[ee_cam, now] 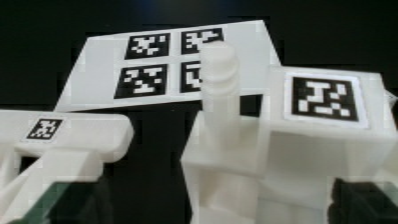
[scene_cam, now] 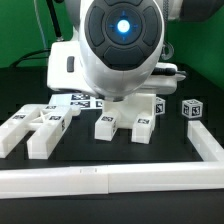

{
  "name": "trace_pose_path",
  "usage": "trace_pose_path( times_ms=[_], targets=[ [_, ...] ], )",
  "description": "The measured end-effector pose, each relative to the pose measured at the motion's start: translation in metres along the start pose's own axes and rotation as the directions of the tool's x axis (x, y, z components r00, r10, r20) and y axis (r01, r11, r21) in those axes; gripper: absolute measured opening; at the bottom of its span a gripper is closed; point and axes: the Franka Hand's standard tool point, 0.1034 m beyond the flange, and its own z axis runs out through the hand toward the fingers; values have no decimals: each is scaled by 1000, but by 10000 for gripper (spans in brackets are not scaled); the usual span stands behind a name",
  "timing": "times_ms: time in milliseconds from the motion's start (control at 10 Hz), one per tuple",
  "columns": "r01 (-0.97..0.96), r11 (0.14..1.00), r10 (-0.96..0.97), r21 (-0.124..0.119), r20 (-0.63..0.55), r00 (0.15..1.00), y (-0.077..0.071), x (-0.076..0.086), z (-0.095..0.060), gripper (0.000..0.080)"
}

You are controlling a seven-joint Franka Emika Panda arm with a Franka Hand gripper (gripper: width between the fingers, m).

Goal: Assemble chair

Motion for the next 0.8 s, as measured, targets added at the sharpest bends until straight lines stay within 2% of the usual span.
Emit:
trace_pose_path(
  times_ms=[100, 600, 800],
  targets=[
    [0, 1000, 0, 0, 0, 1000, 0, 0, 0, 639],
    [0, 1000, 0, 1, 0, 1000, 1, 0, 0, 648],
    [12, 1000, -12, 2, -52, 999, 2, 5, -5, 648]
  ],
)
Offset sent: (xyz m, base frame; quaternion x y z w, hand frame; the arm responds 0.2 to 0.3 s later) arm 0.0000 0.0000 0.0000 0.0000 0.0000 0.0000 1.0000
